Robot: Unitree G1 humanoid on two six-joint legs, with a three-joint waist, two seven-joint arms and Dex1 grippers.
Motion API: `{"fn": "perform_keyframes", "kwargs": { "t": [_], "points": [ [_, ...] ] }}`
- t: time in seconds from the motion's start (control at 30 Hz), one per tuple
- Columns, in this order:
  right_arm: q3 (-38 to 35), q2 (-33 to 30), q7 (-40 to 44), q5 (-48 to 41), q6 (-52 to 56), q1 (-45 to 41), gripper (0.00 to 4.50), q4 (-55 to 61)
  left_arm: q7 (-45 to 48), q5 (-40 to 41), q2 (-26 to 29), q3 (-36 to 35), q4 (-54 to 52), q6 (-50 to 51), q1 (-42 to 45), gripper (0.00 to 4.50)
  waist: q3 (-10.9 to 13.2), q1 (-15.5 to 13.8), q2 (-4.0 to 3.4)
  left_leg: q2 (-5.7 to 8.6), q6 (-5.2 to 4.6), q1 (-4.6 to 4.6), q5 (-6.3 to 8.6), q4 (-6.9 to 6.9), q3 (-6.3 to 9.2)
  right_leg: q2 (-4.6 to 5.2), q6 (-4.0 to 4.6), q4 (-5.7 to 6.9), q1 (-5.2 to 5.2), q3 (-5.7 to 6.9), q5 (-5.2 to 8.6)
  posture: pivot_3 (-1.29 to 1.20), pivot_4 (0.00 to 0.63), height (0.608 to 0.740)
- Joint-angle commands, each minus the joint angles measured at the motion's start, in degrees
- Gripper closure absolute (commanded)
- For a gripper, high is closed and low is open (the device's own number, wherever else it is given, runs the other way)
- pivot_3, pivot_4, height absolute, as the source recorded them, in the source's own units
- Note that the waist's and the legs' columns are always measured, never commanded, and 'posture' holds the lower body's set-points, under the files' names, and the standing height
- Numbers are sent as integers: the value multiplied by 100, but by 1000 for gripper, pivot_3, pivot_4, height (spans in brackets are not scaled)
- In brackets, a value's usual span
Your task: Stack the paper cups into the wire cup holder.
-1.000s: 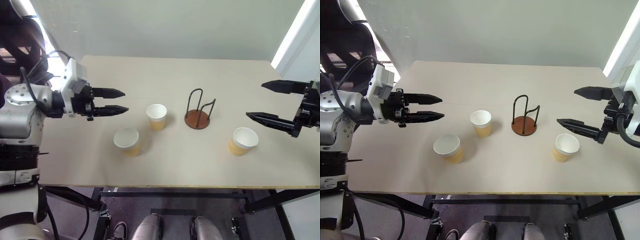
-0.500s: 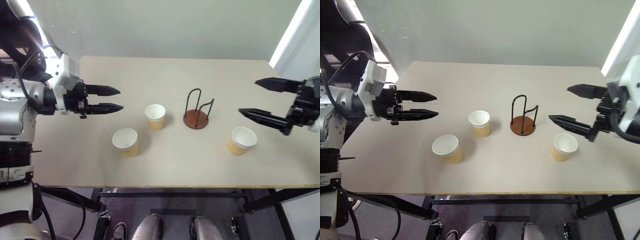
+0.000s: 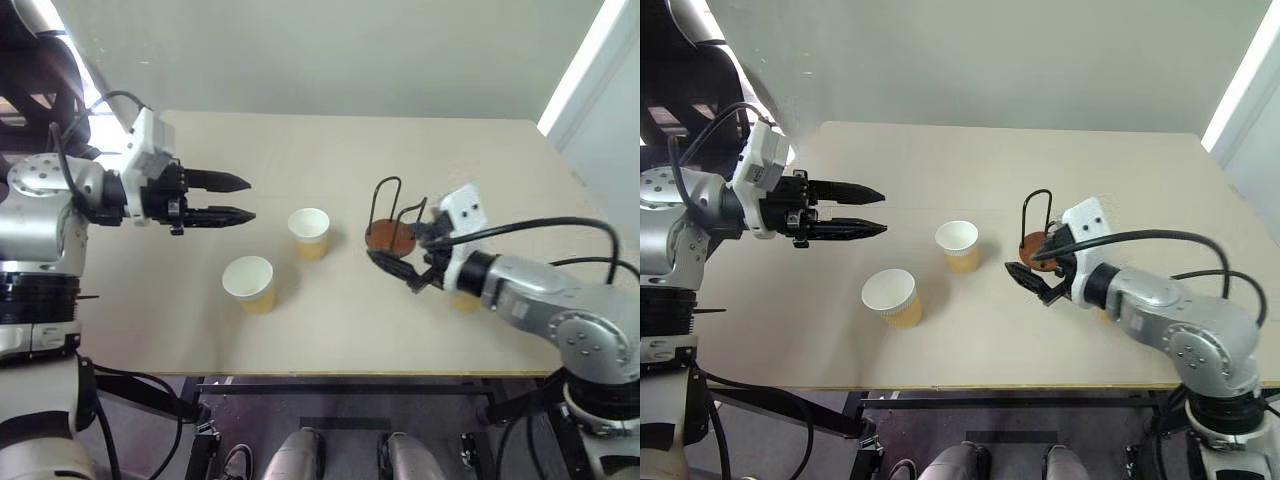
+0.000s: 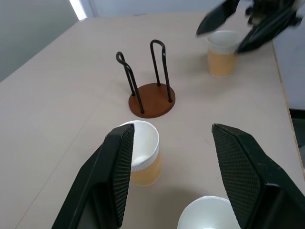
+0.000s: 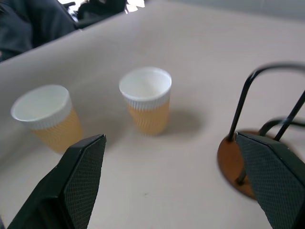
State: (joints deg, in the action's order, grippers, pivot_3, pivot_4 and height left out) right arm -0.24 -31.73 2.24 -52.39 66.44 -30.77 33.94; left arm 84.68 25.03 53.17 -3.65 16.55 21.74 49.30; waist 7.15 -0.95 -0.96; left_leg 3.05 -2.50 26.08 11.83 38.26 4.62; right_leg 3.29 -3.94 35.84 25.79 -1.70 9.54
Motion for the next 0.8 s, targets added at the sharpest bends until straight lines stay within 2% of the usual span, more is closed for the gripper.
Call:
{"fn": "perform_keyframes", "kwargs": {
  "t": [0.03,0.2,0.4,0.57,0.8],
  "points": [
    [217,354,-315,478,3,-14,0,-282,19,23,61,-74,-120,-15,84,1736,-1,1,1,-1,1,-1,1,0,0,0,4,0,0,0,0,0,150,740],
    [645,704,-144,1344,-559,26,0,-1085,-21,26,70,-98,-201,27,48,1736,-2,2,4,-7,12,0,6,-2,0,-1,26,0,5,5,-1,0,150,740],
    [881,931,255,2259,-1336,-355,0,-2174,-70,45,169,-181,-347,94,-52,1736,-1,12,2,-15,31,5,15,-7,-1,-4,48,0,15,8,-6,0,150,740],
    [830,1071,484,2543,-1417,-431,0,-2333,-102,99,238,-252,-486,162,-168,1736,-1,10,3,-29,74,5,31,-12,0,-12,66,2,18,14,-4,0,150,740],
    [803,1507,653,3181,-2234,-929,0,-3150,-178,129,286,-276,-575,217,-250,1736,-1,25,2,-40,100,4,27,-17,0,-19,90,2,23,15,-8,0,150,740]
  ]
}}
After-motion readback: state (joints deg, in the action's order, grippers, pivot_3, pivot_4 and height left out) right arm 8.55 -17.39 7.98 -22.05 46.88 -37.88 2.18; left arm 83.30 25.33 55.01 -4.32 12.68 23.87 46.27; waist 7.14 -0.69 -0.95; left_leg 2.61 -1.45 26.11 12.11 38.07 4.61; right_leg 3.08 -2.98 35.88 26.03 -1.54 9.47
